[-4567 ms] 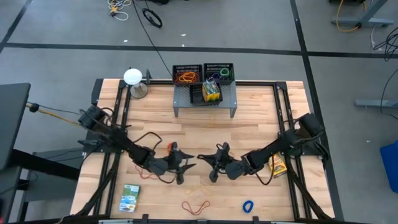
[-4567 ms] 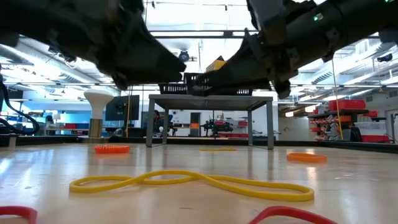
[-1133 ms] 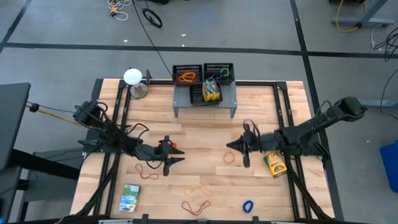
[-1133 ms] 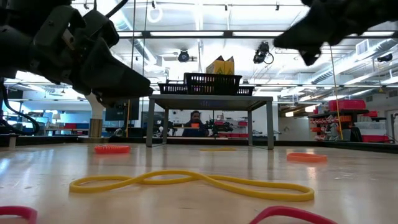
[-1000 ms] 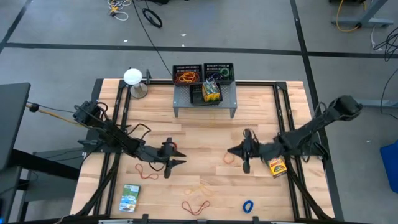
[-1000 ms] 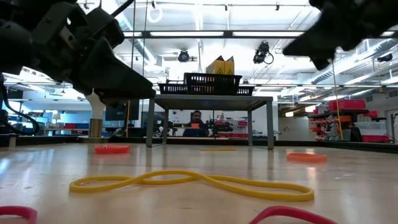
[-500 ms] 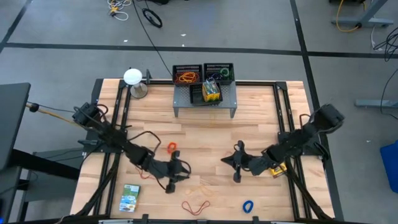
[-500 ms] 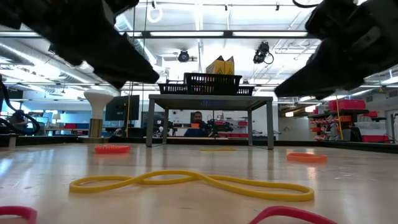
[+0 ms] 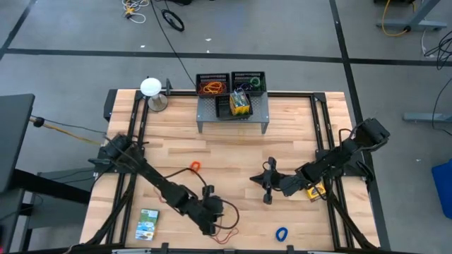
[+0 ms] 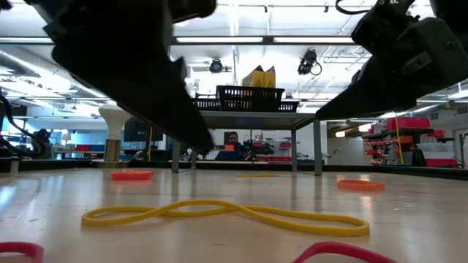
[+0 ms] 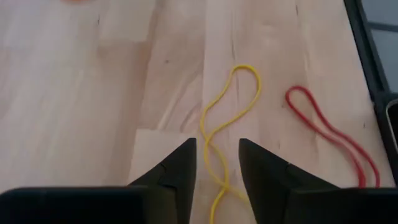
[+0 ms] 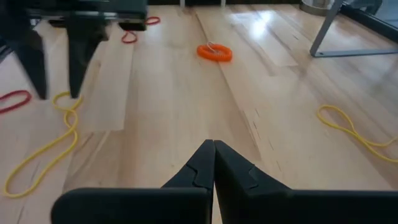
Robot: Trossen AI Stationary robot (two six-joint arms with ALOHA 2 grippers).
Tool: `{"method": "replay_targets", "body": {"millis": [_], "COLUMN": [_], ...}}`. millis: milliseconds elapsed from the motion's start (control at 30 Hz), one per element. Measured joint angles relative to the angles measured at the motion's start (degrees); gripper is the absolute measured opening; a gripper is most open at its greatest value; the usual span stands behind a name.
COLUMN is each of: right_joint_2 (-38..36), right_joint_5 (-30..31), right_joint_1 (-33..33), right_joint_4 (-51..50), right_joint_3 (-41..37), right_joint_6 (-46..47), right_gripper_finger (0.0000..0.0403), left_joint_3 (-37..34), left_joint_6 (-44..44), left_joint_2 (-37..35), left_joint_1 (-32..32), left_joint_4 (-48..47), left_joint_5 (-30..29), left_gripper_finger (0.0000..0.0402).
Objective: Pick & Place Office Desk Supplies
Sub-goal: Put the yellow rubber band into the top left black basket on the shelf
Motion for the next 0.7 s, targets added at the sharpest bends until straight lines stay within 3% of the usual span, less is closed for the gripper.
{"method": "replay_targets", "body": {"millis": [300, 700], "right_joint_2": [0.00, -0.02], "right_joint_5": [0.02, 0.22], "right_joint_1": [-0.15, -0.20], "right_joint_4": [0.11, 0.44], "right_joint_3": [0.00, 0.00], "right_joint_6": [-1.25, -1.92], "right_gripper_finger": [0.0009, 0.0009], "left_joint_3": [4.97, 5.30], "left_joint_6": [-0.02, -0.69], "left_joint_2": [5.34, 6.50], "left_joint_1": [0.07, 0.37], "left_joint_4": [-2.12, -7.25], "left_joint_5": [1.67, -0.11], "left_gripper_finger": [0.0181, 0.0156]}}
